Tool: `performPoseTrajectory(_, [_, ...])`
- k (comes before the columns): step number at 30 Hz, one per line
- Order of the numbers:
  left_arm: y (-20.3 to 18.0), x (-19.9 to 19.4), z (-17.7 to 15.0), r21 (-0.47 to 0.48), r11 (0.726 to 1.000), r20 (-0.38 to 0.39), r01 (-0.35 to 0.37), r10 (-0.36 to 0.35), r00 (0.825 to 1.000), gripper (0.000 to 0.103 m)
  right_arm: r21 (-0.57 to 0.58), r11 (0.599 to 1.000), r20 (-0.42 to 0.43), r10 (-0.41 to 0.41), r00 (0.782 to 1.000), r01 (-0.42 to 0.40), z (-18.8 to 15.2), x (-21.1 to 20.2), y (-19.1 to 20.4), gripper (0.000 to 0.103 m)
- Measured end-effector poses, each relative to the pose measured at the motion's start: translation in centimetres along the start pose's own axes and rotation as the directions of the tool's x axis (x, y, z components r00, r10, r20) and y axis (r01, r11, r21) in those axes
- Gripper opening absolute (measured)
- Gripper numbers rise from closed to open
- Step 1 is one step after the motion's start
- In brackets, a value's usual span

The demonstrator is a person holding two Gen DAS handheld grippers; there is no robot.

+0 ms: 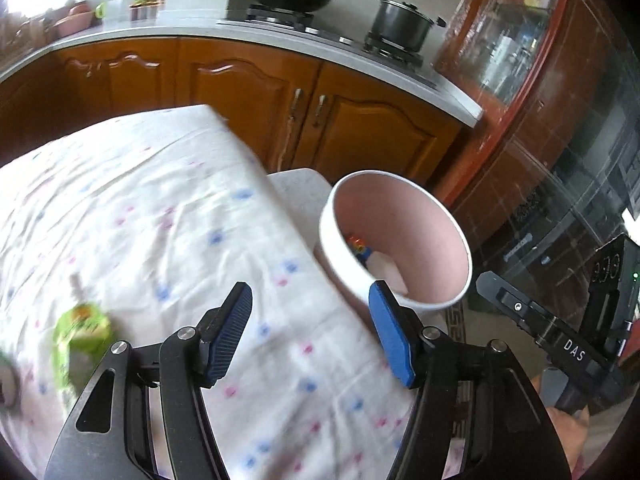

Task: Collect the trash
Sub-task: 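Withdraw both open tools from the bucket back over the table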

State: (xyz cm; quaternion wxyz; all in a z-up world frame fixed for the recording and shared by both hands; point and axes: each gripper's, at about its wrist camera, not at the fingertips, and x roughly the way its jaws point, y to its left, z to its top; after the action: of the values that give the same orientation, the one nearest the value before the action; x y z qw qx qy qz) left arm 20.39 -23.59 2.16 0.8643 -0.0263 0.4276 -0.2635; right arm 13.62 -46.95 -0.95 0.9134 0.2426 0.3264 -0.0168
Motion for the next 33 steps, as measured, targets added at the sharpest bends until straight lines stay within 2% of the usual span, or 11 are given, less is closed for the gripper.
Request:
performPoseTrajectory(10, [6.0,-5.3,-3.2,-0.104,0.993,0.057,-0.055,0.061,0.996,0.063,-0.051,0.996,-0.022,0.073,0.997,-0.074,-2.6,0.1,4.8,0.077])
performPoseTrajectory(20, [13.5,-9.4,-6.9,-0.236,0.965,0.074,-0.117,0.138,0.988,0.063,-0.137,0.981,-0.094,0.124,0.988,-0.137,-5.7,1.8,10.4,0.077])
performPoseTrajectory(33, [18.1,-12.9,-9.7,-0.307,0.938,0.090,-0.161,0.197,0.976,0.063,-0.225,0.948,-0.165,0.192,0.967,-0.227,-8.6,3.3,16.6,0.077])
